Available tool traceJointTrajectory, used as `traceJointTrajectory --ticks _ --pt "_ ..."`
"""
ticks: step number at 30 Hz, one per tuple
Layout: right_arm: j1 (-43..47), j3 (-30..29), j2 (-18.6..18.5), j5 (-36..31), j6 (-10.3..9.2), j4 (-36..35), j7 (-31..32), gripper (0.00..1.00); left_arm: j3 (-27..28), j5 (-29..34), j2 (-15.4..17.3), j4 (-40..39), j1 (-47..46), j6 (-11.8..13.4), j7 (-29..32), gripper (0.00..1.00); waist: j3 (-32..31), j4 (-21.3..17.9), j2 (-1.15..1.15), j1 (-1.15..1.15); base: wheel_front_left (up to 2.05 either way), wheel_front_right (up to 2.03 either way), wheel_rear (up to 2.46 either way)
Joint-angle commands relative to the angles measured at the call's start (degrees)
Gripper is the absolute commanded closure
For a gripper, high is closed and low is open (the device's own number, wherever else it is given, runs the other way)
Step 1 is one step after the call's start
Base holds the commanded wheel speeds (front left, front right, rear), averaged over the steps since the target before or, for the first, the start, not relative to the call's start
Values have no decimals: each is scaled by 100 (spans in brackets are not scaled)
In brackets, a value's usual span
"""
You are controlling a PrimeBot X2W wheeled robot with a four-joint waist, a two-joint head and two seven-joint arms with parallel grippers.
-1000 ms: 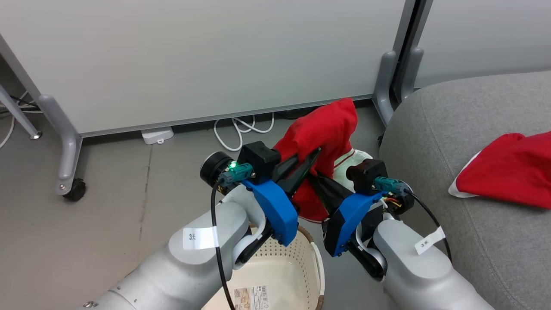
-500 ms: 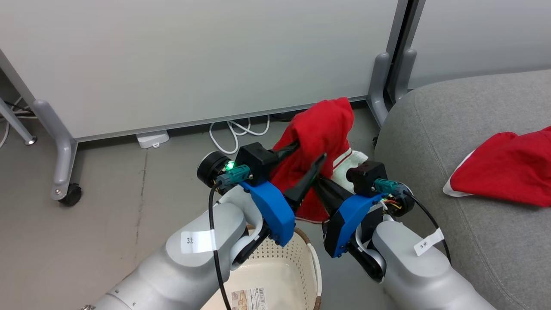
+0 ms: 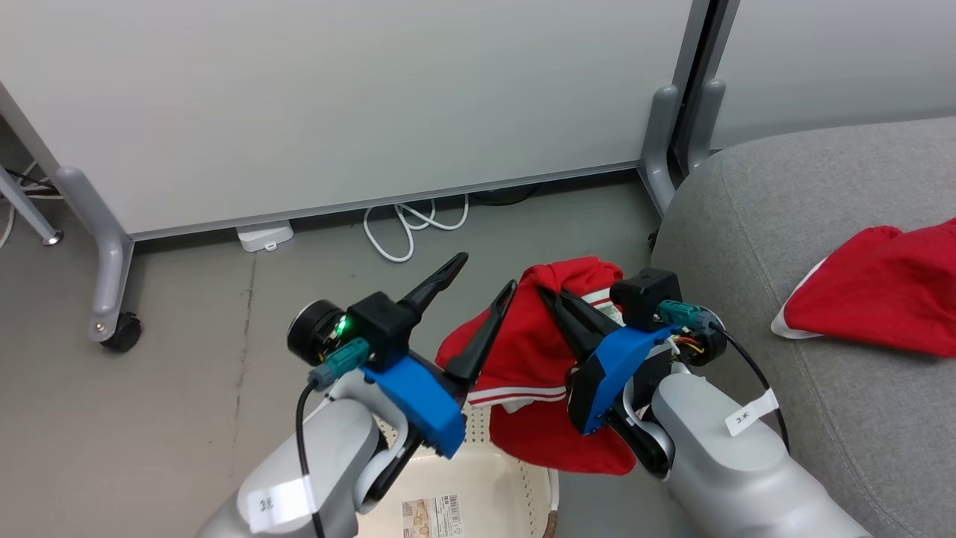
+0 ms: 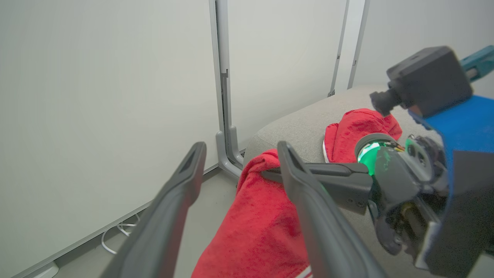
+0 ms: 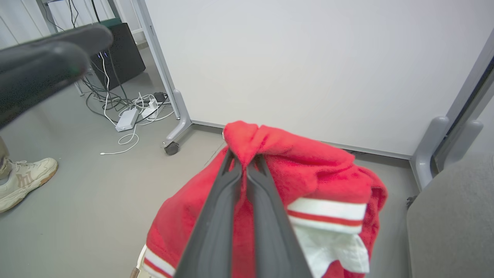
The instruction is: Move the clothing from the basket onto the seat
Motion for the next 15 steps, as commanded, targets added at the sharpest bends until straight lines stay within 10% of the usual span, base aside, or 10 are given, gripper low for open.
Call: traceJointTrajectory --ticks 1,15 --pt "-54 -67 6 -48 1 -40 -43 100 271 212 73 -191 336 42 -14 0 1 3 0 0 0 0 0" --pt "181 -566 6 -441 1 -257 -46 100 2255 1399 55 -1314 2245 0 -15 0 78 32 0 0 0 0 0"
